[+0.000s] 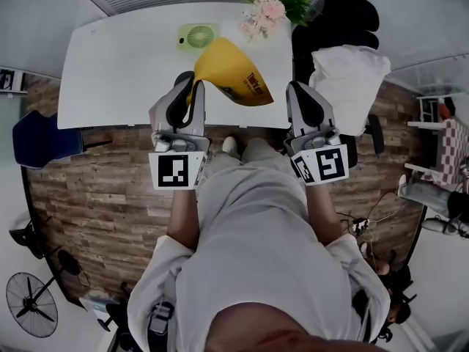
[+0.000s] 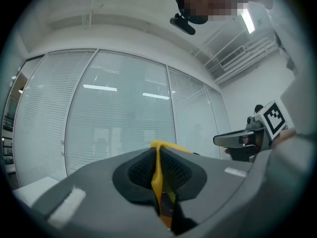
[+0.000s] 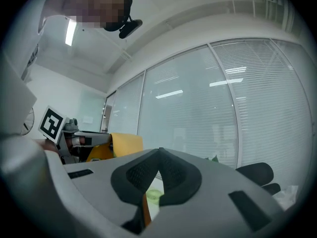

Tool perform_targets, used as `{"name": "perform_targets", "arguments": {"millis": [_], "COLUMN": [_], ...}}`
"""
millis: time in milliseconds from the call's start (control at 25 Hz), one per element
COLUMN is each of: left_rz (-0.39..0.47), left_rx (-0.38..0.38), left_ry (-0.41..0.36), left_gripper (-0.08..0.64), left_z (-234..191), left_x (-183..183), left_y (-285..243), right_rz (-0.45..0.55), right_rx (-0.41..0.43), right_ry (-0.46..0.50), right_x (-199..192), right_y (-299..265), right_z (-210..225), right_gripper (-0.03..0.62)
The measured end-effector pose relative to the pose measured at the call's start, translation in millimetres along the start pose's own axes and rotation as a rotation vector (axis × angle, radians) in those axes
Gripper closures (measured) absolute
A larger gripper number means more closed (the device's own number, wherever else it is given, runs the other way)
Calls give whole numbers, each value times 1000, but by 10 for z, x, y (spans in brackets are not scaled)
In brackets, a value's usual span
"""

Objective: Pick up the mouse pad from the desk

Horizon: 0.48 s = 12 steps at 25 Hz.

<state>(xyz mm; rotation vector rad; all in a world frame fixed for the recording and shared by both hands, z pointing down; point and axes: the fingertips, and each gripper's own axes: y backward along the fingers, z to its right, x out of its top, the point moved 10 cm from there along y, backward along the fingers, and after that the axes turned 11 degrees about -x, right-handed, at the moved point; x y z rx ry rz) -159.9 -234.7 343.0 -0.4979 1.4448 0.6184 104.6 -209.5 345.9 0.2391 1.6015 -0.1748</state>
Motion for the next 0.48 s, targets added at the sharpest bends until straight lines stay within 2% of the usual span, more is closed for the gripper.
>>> {"name": "perform_targets", "arguments": {"millis": [160, 280, 480], "left_rz": [-9, -19, -79], "left_rx": [19, 49, 59], "left_ry": [-25, -13, -26], "left_gripper": [537, 537, 537], "left_z": [120, 276, 563], "left_x": [9, 86, 197], "left_y": [47, 54, -26], "right_rz": [20, 21, -11], "right_rx": [46, 81, 119], "right_ry": [21, 13, 22], "right_x": [60, 80, 149], "right_y": [17, 82, 232], "right_z": [25, 109, 377], "right_gripper": [595, 595, 595]}}
